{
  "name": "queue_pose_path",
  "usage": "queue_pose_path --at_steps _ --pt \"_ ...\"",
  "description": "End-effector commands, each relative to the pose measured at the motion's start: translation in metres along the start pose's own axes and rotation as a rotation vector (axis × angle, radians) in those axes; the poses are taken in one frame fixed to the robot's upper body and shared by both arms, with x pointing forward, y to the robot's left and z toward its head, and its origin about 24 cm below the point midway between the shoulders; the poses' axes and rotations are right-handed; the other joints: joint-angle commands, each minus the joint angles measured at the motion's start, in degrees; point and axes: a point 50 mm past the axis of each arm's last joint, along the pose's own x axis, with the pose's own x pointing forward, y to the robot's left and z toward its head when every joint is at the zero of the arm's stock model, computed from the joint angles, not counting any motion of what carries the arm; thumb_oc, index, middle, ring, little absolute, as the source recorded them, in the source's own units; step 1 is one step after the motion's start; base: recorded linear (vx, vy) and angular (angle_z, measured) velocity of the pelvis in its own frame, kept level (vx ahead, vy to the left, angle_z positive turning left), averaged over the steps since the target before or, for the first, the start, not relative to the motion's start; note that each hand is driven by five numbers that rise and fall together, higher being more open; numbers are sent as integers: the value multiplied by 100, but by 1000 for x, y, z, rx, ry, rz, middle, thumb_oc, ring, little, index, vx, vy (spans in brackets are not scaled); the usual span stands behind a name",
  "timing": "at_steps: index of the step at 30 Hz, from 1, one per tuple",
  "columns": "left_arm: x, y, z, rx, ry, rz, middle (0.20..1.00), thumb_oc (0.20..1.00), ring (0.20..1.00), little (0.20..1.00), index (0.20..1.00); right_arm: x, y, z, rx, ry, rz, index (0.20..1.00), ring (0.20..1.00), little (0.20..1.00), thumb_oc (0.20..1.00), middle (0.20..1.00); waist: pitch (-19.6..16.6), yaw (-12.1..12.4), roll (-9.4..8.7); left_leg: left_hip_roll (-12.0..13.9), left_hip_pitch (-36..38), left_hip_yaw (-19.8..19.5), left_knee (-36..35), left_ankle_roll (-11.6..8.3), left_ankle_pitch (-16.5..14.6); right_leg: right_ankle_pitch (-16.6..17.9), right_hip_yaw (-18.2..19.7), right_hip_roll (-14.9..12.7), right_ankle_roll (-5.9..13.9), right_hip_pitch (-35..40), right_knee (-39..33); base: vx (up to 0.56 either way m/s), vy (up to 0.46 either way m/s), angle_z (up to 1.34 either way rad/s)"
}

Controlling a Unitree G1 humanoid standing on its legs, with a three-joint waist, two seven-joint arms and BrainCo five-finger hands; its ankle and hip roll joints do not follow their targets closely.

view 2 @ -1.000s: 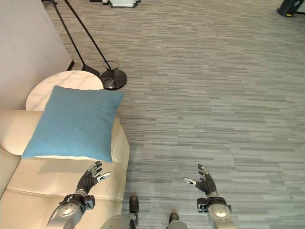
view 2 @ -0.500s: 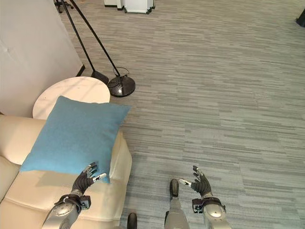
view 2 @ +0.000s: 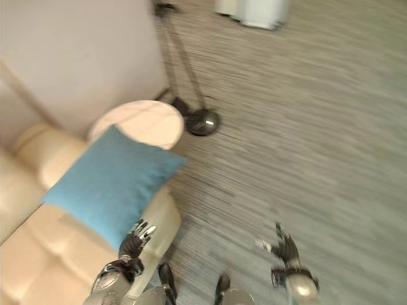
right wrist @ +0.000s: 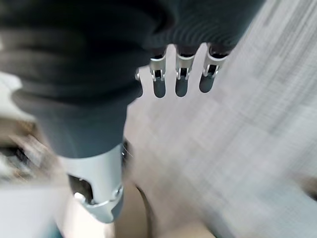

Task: Pick up all the scattered cushions and arrange them neatly on the sofa.

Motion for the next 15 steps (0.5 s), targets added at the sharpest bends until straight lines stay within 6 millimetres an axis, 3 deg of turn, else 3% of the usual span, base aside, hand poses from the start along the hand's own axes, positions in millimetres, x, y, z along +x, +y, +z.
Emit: queue_pose_path --at_steps 1,3,5,6,7,9,11,12,13,15 --pt "-11 28 30 86 -125 44 1000 1000 1000 1000 1000 10 -7 41 -5 -175 -26 1000 1000 1000 1000 1000 -99 -111 -69 -370 578 -605 -64 201 -17 -113 685 -348 861 1054 -671 321 325 76" --pt "-16 37 24 142 -95 51 1000 1000 1000 1000 1000 10 -2 42 -14 -171 0 1000 1000 1000 1000 1000 -201 -49 -150 -597 703 -733 -114 380 -189 -134 679 -586 980 1068 -318 317 343 50" --pt "-19 49 26 204 -91 83 1000 1000 1000 1000 1000 10 3 44 -15 -178 22 1000 1000 1000 1000 1000 -127 -4 -191 -917 972 -1068 -213 650 -424 289 959 -933 1209 731 958 247 326 92" --pt "-19 51 29 211 -100 93 1000 1000 1000 1000 1000 10 5 45 -13 -186 30 1000 1000 1000 1000 1000 -123 -42 -153 -1018 1042 -1312 -339 769 -355 537 1434 -785 1154 422 1364 221 195 146" --pt "-18 50 30 203 -107 96 1000 1000 1000 1000 1000 10 5 46 -13 -187 30 1000 1000 1000 1000 1000 -133 -72 -116 -1063 1125 -1505 -425 778 -347 521 1733 -649 1126 316 1395 193 85 185" --pt "-19 50 29 201 -107 93 1000 1000 1000 1000 1000 10 5 46 -10 -188 30 1000 1000 1000 1000 1000 -142 -88 -82 -1070 1155 -1620 -464 774 -329 501 1878 -583 1099 259 1312 160 -10 150" --pt "-17 49 28 205 -103 88 1000 1000 1000 1000 1000 11 5 46 11 -188 24 1000 1000 1000 1000 1000 -91 -180 -25 -1108 1282 -2036 -510 739 -362 250 2300 -424 990 56 785 230 -82 124" --pt "-15 47 28 205 -98 81 1000 1000 1000 1000 1000 12 5 47 17 -186 20 1000 1000 1000 1000 1000 -69 -254 -30 -1154 1333 -2294 -503 700 -380 252 2664 -300 1001 -71 221 162 -69 85" --pt "-15 47 28 205 -98 81 1000 1000 1000 1000 1000 12 5 47 17 -186 19 1000 1000 1000 1000 1000 -62 -261 -25 -1150 1343 -2302 -501 699 -387 255 2654 -296 1000 -47 203 151 -91 86" --pt "-13 46 28 207 -96 77 1000 1000 1000 1000 1000 12 4 46 18 -185 18 1000 1000 1000 1000 1000 -2 -344 -87 -1193 1446 -2636 -517 648 -423 517 2975 -248 1096 -227 -350 117 -118 74"
